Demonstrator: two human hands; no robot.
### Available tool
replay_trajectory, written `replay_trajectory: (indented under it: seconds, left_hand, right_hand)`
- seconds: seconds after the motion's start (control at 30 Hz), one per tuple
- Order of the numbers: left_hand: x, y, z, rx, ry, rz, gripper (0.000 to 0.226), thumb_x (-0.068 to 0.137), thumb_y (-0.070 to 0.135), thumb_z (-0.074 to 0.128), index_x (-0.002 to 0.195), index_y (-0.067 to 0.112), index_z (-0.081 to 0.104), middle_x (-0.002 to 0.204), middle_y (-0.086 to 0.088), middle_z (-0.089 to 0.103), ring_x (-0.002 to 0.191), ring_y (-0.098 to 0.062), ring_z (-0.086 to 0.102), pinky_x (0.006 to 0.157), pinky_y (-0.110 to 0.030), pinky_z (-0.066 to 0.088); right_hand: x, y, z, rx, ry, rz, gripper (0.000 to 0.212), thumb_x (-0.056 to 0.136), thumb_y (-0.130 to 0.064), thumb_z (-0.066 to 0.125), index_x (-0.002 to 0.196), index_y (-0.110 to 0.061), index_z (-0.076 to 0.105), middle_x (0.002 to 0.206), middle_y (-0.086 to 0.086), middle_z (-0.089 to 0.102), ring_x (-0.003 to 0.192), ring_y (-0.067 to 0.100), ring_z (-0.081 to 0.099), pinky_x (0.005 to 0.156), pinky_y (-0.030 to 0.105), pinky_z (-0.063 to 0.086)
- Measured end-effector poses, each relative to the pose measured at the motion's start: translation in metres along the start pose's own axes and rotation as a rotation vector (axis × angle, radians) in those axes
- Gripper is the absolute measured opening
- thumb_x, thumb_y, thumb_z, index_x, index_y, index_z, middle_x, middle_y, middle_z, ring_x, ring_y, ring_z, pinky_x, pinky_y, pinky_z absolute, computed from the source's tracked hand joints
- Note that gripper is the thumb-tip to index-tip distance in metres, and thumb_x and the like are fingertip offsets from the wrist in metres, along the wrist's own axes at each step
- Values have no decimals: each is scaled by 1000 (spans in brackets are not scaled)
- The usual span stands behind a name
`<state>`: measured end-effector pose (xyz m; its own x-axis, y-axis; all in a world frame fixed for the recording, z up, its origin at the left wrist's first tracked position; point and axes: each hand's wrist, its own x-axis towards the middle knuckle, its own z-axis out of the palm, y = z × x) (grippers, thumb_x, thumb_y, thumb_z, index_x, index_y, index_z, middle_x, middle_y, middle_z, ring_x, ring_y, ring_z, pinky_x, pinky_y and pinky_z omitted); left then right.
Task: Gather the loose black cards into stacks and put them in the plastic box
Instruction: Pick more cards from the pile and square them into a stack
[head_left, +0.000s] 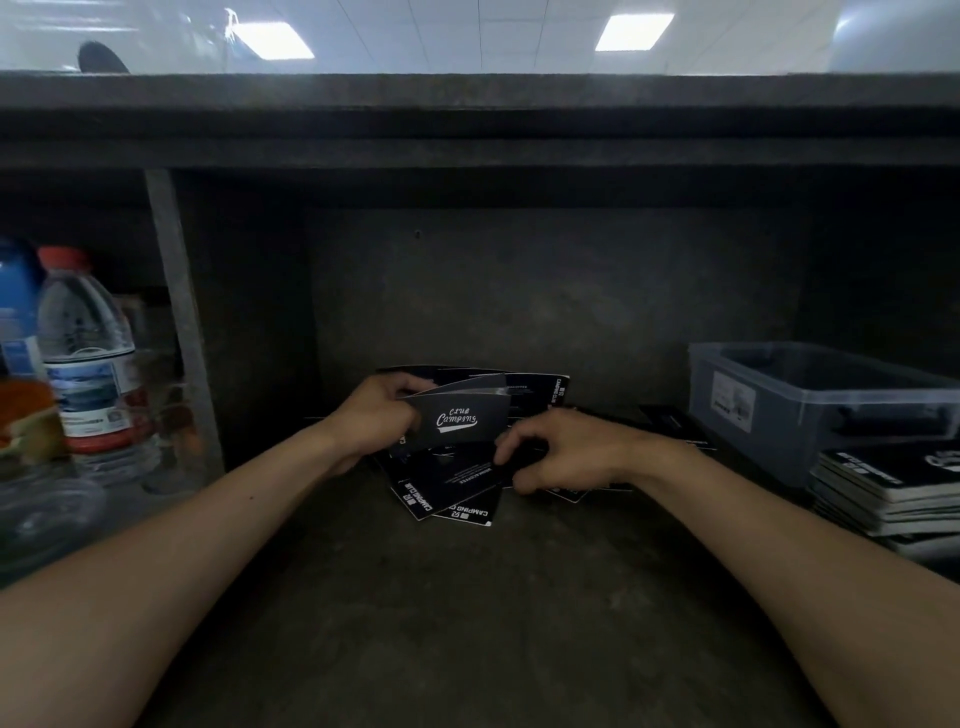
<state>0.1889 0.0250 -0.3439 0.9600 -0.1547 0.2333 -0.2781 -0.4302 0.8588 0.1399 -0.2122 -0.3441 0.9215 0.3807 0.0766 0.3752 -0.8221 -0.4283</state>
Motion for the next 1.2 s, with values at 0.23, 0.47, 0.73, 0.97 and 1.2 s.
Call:
replay_trajectory:
  seconds: [0.23, 0.47, 0.73, 0.97, 1.2]
  left_hand:
    - [-1, -1, 3, 31, -114, 24, 50, 81, -13, 55, 115, 22, 66, 107, -6, 71, 92, -16, 68, 71, -26, 57]
    - [-4, 4, 6, 31, -120, 62, 42, 90, -11, 47, 117, 15, 65, 113, -12, 68, 99, -19, 62, 79, -25, 52]
    - [-6, 8, 6, -22, -115, 40, 24, 95, 12, 54, 106, 22, 72, 106, -3, 74, 96, -16, 69, 82, -28, 54]
    - [-3, -1, 5, 25, -107, 111, 21, 88, 23, 74, 109, 27, 69, 99, 4, 74, 84, -7, 72, 68, -16, 57]
    - [3, -8, 4, 62, 11, 170, 23, 86, 16, 76, 109, 16, 71, 92, 2, 72, 74, -3, 67, 61, -12, 53]
  right_hand:
    - [-1, 0, -7, -51, 5, -34, 39, 78, -32, 81, 116, -32, 73, 114, -10, 67, 105, 6, 61, 98, 26, 48]
    - [-3, 2, -15, -45, -58, -7, 42, 73, -41, 84, 112, -30, 74, 124, -17, 66, 116, 1, 57, 107, 26, 42]
    - [-1, 7, -11, 65, 126, -54, 26, 80, -53, 75, 86, -27, 79, 81, -13, 75, 76, 1, 68, 76, 27, 55]
    - [11, 13, 5, 47, 431, 39, 30, 80, -52, 75, 73, -24, 65, 64, -8, 71, 59, 7, 67, 65, 34, 59]
    - [1, 8, -5, 251, -77, -28, 47, 80, -7, 74, 117, -35, 70, 120, -13, 68, 114, 2, 60, 100, 20, 46]
